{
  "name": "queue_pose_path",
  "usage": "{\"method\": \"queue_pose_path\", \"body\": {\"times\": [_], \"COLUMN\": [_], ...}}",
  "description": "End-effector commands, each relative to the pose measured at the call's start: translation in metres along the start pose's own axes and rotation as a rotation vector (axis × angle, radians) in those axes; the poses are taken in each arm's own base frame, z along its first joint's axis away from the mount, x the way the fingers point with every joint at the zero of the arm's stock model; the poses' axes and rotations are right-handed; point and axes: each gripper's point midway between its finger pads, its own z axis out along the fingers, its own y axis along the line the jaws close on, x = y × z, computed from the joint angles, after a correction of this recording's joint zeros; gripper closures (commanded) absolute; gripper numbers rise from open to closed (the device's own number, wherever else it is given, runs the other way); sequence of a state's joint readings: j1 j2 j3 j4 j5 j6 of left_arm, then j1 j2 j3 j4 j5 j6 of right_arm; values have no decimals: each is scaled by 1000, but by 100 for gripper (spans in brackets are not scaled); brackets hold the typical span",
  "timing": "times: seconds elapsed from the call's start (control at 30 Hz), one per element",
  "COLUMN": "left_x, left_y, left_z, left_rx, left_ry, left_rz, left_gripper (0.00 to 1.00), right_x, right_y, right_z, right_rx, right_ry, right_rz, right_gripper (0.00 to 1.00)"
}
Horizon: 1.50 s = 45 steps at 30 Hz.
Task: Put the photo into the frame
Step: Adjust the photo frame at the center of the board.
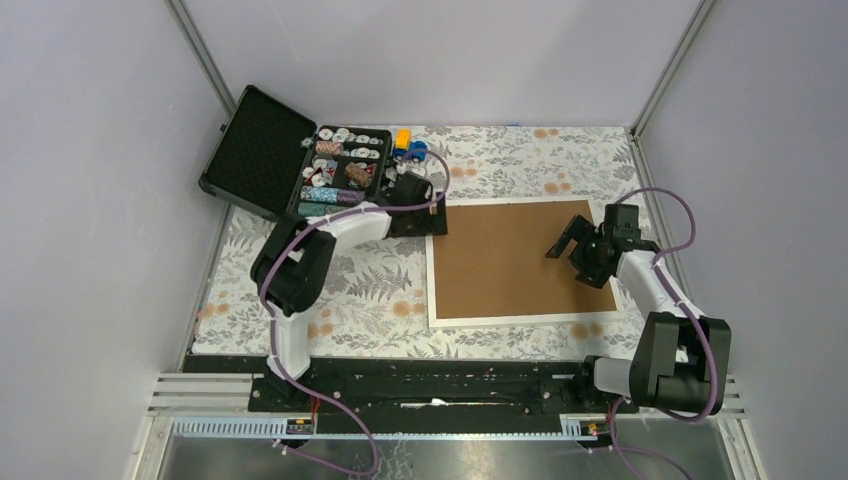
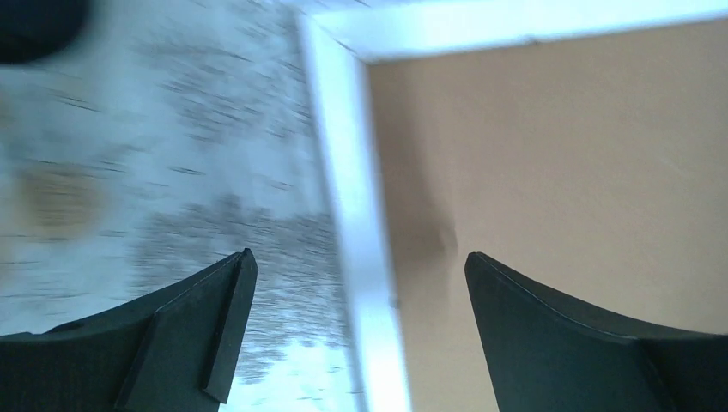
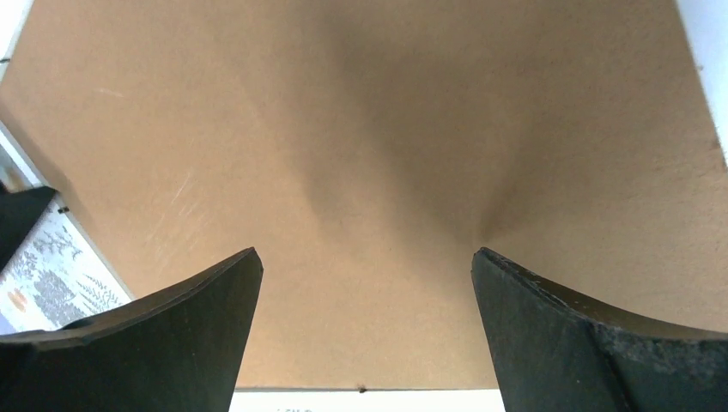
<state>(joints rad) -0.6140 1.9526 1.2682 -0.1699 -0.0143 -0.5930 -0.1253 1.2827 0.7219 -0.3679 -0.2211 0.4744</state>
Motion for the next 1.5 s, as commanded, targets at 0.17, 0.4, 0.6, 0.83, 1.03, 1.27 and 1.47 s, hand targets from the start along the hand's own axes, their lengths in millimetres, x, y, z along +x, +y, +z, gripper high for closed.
{"method": "queue_pose_path", "body": {"times": [0.17,0.4,0.6,0.83,1.03,1.27,1.47], "left_x": [-89,-30,15,41,46,58,87], "left_y": [-2,-90,-102,-97,-99,-121,-174], "left_z": [-93,-178,-217,-218,-198,-158,-119], "left_rx": [33,501,643,653,603,473,333], "left_ry": [-158,-99,-41,0,17,29,7], "left_rz": [31,60,110,137,146,151,243], "left_gripper": [1,1,1,1,1,1,1], "right_x": [-43,-112,-100,-52,-10,28,-6], "right_y": [-15,-52,-83,-75,-19,33,-20], "right_z": [-32,-36,-6,15,-5,-44,-59], "right_rx": [181,362,367,193,-140,-436,-31], "right_ry": [-117,-243,-166,-27,67,150,-64], "right_rz": [-34,87,174,205,211,185,149], "right_gripper": [0,0,0,0,2,1,0]}}
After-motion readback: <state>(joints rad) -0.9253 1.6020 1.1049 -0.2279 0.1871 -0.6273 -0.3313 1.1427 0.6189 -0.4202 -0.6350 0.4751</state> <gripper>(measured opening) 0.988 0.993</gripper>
